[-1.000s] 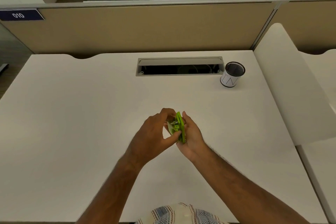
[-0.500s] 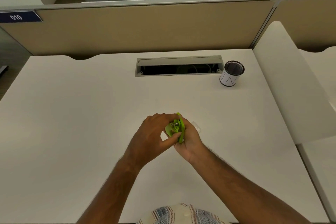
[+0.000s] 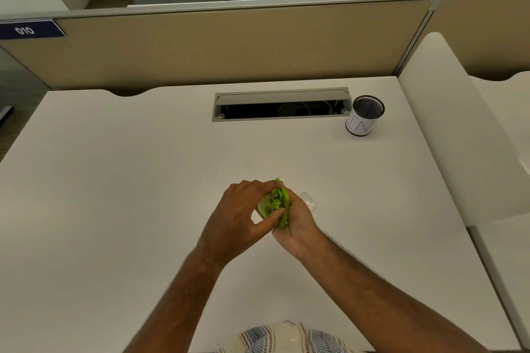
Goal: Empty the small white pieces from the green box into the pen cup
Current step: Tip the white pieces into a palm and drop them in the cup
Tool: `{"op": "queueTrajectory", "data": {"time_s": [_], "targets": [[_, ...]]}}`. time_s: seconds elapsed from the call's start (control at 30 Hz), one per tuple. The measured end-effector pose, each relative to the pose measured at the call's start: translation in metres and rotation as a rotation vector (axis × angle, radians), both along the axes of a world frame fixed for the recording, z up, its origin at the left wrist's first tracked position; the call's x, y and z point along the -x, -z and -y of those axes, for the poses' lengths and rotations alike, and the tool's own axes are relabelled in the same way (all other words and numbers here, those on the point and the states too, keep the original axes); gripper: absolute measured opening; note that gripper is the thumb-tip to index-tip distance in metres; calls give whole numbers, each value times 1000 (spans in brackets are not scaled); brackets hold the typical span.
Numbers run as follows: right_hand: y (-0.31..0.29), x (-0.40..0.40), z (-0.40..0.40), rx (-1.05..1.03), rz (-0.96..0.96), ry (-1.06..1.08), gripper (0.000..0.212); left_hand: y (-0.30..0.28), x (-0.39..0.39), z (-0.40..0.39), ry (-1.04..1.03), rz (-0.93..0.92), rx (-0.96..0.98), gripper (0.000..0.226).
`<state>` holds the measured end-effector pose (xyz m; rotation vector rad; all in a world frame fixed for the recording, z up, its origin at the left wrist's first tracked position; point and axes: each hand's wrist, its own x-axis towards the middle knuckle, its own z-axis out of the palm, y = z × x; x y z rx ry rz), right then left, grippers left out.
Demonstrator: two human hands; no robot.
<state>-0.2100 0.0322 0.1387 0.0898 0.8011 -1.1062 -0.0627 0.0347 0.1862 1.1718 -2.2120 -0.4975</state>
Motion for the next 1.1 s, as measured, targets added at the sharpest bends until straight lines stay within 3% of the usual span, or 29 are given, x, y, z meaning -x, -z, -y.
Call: {"op": "queueTrajectory", "data": {"time_s": [0.6,0.77,0.97,1.1], "targets": [[-3,-4,-1,14,136,15,28,-7,9,10,38,-25,-46,37],[-3,-3,-5,8,123,0,30,-10,11,10,-36,-88,-49,35],[-2,-8,-6,47,106,-39,27,-10,9,11,24,-37,-57,32],[4,-10,-9,-5,115,-24,40,-8,6,12,89,10,-109,32]]}}
